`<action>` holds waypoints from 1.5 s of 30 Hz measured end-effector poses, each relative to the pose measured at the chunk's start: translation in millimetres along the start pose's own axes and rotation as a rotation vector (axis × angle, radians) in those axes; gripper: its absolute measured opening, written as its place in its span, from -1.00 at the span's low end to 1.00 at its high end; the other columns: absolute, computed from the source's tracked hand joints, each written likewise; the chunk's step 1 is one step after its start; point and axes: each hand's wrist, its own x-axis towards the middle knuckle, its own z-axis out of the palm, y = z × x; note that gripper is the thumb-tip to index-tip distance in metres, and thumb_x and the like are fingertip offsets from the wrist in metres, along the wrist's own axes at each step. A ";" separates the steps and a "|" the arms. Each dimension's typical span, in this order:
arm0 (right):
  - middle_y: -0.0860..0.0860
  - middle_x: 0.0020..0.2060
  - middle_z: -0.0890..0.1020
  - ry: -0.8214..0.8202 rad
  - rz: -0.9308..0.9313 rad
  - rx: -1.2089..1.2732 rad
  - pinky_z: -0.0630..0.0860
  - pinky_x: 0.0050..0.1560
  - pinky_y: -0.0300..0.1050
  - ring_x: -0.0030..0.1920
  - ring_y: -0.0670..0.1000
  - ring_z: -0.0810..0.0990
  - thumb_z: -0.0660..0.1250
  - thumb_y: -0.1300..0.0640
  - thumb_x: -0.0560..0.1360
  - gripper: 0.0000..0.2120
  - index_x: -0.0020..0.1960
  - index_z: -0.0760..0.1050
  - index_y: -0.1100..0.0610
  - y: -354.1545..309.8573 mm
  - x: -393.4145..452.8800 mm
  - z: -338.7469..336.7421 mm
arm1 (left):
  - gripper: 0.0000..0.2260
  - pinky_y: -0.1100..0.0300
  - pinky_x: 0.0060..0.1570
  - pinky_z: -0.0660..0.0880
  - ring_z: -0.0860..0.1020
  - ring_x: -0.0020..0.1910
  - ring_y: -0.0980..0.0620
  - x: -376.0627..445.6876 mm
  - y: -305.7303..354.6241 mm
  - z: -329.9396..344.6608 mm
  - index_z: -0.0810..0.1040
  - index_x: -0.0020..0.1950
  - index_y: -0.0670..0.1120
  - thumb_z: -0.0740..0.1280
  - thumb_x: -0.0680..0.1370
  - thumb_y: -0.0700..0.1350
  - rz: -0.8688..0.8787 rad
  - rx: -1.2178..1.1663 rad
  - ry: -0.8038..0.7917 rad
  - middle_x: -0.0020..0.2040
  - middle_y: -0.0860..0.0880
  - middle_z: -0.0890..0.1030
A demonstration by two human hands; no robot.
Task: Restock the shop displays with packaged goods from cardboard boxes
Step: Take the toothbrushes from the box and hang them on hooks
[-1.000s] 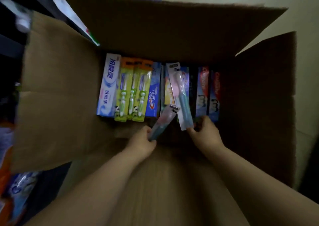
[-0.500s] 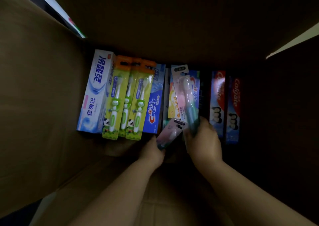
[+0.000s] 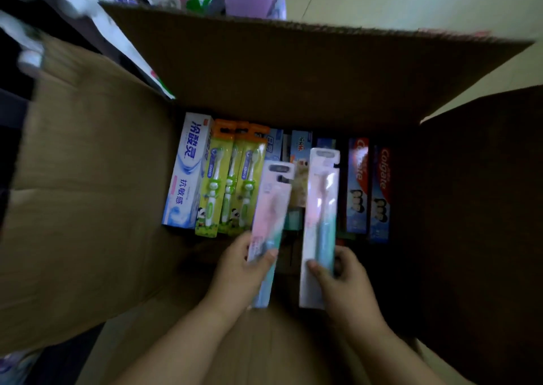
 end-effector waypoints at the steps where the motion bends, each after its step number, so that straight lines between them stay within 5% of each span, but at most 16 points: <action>1: 0.01 -0.03 0.66 -0.048 0.004 0.052 0.57 -0.03 -0.13 -0.05 -0.05 0.64 0.42 0.15 0.48 -0.83 0.02 0.49 0.03 -4.7 -9.7 4.0 | -0.87 0.16 -0.05 0.55 0.62 -0.10 0.05 -5.8 10.6 -4.9 0.56 -0.05 -0.04 0.39 0.50 -0.27 -0.032 -0.083 0.014 -0.10 -0.03 0.68; 8: -0.07 -0.03 0.67 -0.290 0.051 0.121 0.57 0.09 -0.12 -0.03 -0.14 0.64 0.36 0.10 0.51 -0.88 0.02 0.48 -0.03 -26.3 -61.3 42.6 | -0.85 0.10 -0.13 0.54 0.66 -0.08 0.02 -38.4 41.5 -32.4 0.55 0.11 -0.03 0.27 0.57 -0.17 -0.246 -0.339 0.029 -0.04 -0.03 0.69; 13: -0.24 -0.13 0.60 -0.344 -0.036 -0.002 0.47 -0.08 -0.47 -0.10 -0.31 0.58 0.37 0.06 0.49 -0.81 -0.03 0.42 -0.18 -31.5 -78.3 52.9 | -0.75 0.11 -0.26 0.59 0.66 -0.14 -0.07 -52.3 36.1 -52.8 0.53 0.12 -0.05 0.36 0.48 -0.26 -0.317 -0.362 0.037 -0.07 -0.11 0.68; 18: -0.17 0.11 0.59 -0.443 0.009 -0.080 0.48 0.06 -0.39 0.02 -0.22 0.56 0.34 0.00 0.52 -0.66 0.29 0.44 -0.06 -21.4 -82.2 61.0 | -0.67 0.01 -0.13 0.56 0.63 -0.07 -0.16 -55.4 23.6 -65.2 0.49 0.22 -0.07 0.37 0.48 -0.28 -0.376 -0.354 0.060 0.02 -0.20 0.64; 23: -0.13 0.02 0.59 -0.264 0.018 -0.199 0.40 -0.02 -0.49 0.01 -0.20 0.54 0.33 0.02 0.54 -0.61 0.33 0.42 0.04 -8.3 -65.7 45.5 | -0.65 0.02 -0.08 0.56 0.62 0.00 -0.13 -47.2 15.4 -71.3 0.47 0.25 -0.01 0.37 0.50 -0.24 -0.377 -0.302 0.059 0.07 -0.14 0.63; 29: -0.02 0.49 0.17 0.125 -0.154 -0.352 0.20 0.40 -0.17 0.48 0.01 0.21 0.34 0.13 0.53 -0.32 0.53 0.07 -0.05 -21.8 1.2 18.0 | -0.66 -0.11 0.08 0.55 0.64 0.02 -0.09 -35.1 7.6 -73.6 0.49 0.23 0.05 0.40 0.50 -0.20 -0.348 -0.218 0.023 0.06 -0.07 0.65; 36: -0.19 0.46 -0.42 -0.101 -0.357 -0.940 0.09 0.45 0.29 0.50 0.22 -0.35 0.26 0.22 0.55 -0.22 0.49 -0.08 -0.34 -49.1 81.8 35.1 | -0.69 -0.05 0.10 0.55 0.64 0.02 -0.03 -17.5 -0.1 -62.6 0.51 0.18 0.05 0.40 0.49 -0.21 -0.327 -0.242 0.031 0.02 -0.02 0.67; 40: -0.13 0.49 -0.40 -0.090 -0.305 -1.016 0.22 0.42 0.26 0.47 0.22 -0.43 0.23 0.31 0.52 -0.24 0.51 0.02 -0.26 -36.6 90.9 31.4 | -0.72 0.00 0.06 0.56 0.65 0.00 0.00 -9.0 -3.3 -54.2 0.53 0.14 0.06 0.40 0.48 -0.22 -0.317 -0.257 0.009 -0.01 0.00 0.68; 45: -0.14 0.52 -0.29 -0.075 -0.320 -0.931 0.08 0.48 0.26 0.51 0.22 -0.31 0.23 0.15 0.58 -0.38 0.49 0.05 -0.26 -28.8 88.1 13.5 | -0.69 -0.03 0.11 0.54 0.64 0.04 -0.02 -10.8 -4.5 -51.3 0.53 0.16 0.06 0.42 0.47 -0.21 -0.338 -0.252 0.014 0.02 0.00 0.68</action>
